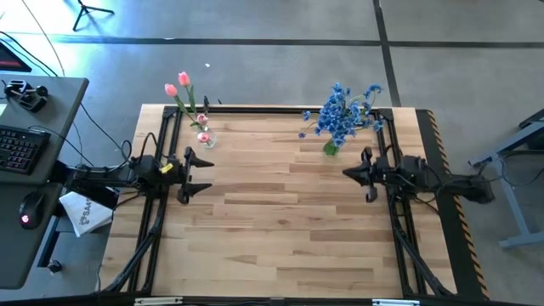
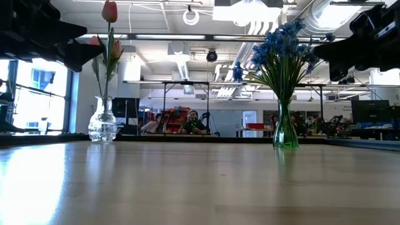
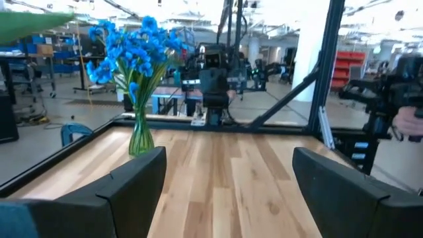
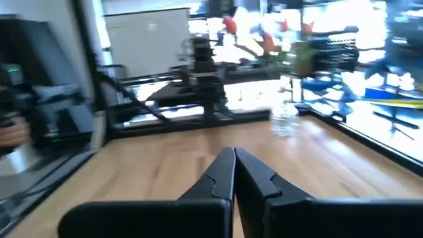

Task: Sort flowers into vase by color
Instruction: Return to Home Position

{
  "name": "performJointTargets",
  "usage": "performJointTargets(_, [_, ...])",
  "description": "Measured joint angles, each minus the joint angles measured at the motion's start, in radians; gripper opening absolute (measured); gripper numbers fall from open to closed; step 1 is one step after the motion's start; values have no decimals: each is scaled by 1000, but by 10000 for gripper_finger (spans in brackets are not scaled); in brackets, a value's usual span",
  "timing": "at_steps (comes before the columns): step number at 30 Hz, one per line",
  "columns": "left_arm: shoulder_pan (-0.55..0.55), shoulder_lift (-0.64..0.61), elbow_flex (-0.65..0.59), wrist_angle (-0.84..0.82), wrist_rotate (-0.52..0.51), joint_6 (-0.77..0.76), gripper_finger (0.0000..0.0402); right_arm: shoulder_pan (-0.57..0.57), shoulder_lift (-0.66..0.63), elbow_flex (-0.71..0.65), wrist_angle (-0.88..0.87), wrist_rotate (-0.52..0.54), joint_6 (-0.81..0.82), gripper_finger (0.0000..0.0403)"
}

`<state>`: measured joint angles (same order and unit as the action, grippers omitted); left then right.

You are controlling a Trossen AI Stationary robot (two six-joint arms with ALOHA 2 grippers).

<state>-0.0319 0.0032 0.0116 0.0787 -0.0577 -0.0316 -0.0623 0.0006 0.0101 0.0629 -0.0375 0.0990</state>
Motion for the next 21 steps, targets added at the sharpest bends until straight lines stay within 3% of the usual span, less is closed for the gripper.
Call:
performJointTargets(5, [20,0,0,-29,-11,10,314,-122,0,0,-3,-157,81,0])
performJointTargets(10, [52,4,0,-59,-13,-37,314,-130,0,0,2,-275,133,0])
performJointTargets(17, [52,30,0,-59,-21,-61,313,-87,6,0,-4,-258,160,0])
performJointTargets(21, [52,37,0,-59,-22,-39,271,-81,6,0,-3,-258,107,0])
